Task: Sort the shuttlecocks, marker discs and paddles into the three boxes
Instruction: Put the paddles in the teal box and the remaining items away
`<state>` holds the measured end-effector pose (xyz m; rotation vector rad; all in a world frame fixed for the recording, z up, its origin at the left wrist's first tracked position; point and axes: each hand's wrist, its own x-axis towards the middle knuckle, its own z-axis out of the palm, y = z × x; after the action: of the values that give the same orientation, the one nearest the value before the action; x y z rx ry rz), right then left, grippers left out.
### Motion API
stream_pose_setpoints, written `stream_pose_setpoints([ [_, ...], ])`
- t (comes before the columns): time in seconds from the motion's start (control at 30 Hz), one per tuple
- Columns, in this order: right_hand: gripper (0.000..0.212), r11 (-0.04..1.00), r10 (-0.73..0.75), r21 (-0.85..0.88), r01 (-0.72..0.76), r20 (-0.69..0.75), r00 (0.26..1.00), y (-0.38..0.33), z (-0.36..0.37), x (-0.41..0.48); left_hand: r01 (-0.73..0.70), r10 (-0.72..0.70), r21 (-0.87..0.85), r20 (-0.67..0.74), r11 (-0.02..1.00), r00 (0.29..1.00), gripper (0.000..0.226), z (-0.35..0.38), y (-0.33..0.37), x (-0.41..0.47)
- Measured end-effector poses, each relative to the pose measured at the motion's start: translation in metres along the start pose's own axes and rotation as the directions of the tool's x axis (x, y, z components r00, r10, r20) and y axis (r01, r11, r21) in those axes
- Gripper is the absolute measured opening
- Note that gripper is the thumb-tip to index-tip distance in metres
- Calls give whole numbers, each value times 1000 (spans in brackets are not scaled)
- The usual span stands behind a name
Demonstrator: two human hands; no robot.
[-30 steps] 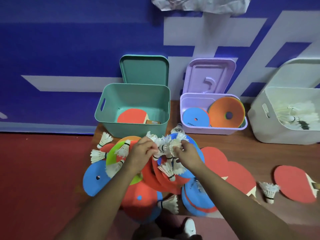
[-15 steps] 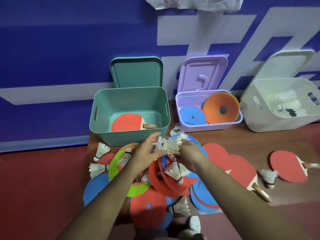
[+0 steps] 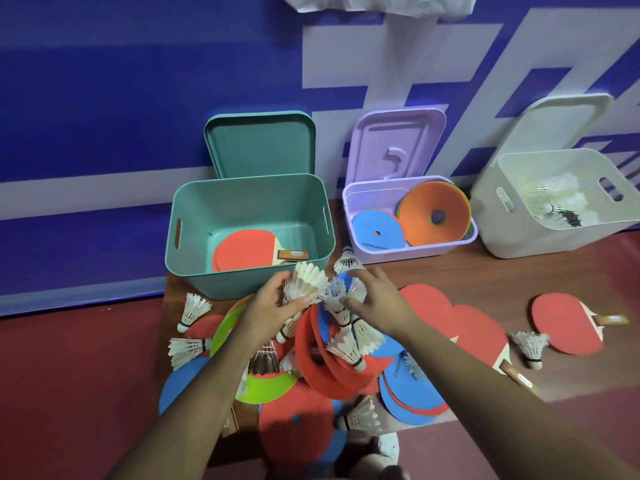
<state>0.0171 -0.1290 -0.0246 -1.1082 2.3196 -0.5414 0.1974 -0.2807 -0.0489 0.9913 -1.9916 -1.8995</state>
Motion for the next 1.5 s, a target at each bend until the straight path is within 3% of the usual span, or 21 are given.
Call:
stream_pose_setpoints([
  [0.07,61,993,-56,-100,66,99,993,0,16,4,21,-21,-8,-7,1000,1000,38,-3,-1,-2],
  [0.13,60,980,-83,-173,101,109,991,-5,31,11,34,-34,-9,-3,999,999,34,-2,-1,-5],
  [0.27,26,989,-65,-125,73,67,996,-7,42,21,36,-36,13,18,999,999,35,-5,-4,-10],
  [0.37,12,991,-97,-96,96,-9,995,0,39,22,47,-48,34,11,998,999,34,-9,-4,-12],
  [0.47,6,989,-27,136,58,-219,975,4,17,19,49,-50,61,2,997,999,42,-9,-1,-12],
  [0.57,5,872,121,486,54,-322,939,-3,-11,16,49,-49,89,-7,995,999,51,-6,0,-8],
  [0.67,7,830,54,550,97,-252,966,-20,-21,10,29,-30,64,15,998,999,46,6,8,-3],
  [0.8,8,881,-54,471,40,16,998,-36,-12,0,7,-6,-18,67,1000,998,51,19,17,0],
  [0.93,34,778,87,627,-36,-50,995,-18,-11,-4,39,-36,-111,28,993,999,48,16,12,-2],
  [0.97,38,837,91,547,-26,-91,992,-9,-8,-4,46,-45,-113,13,993,999,47,14,12,-4],
  [1.03,47,993,-28,114,33,-50,998,8,3,-2,53,-53,-104,-3,993,999,45,8,7,-8],
  [1.1,47,979,-73,-178,95,123,990,16,19,-1,49,-50,-104,-5,993,999,44,5,2,-12],
  [1.23,36,862,-133,-442,246,272,953,20,43,8,40,-44,-97,-35,995,998,42,1,0,-19],
  [1.3,32,874,-177,-416,250,207,962,19,46,11,36,-42,-104,-56,994,998,41,1,1,-22],
  [1.5,10,987,-154,11,158,-155,976,7,-3,6,28,-35,-98,-78,995,996,40,5,7,-19],
])
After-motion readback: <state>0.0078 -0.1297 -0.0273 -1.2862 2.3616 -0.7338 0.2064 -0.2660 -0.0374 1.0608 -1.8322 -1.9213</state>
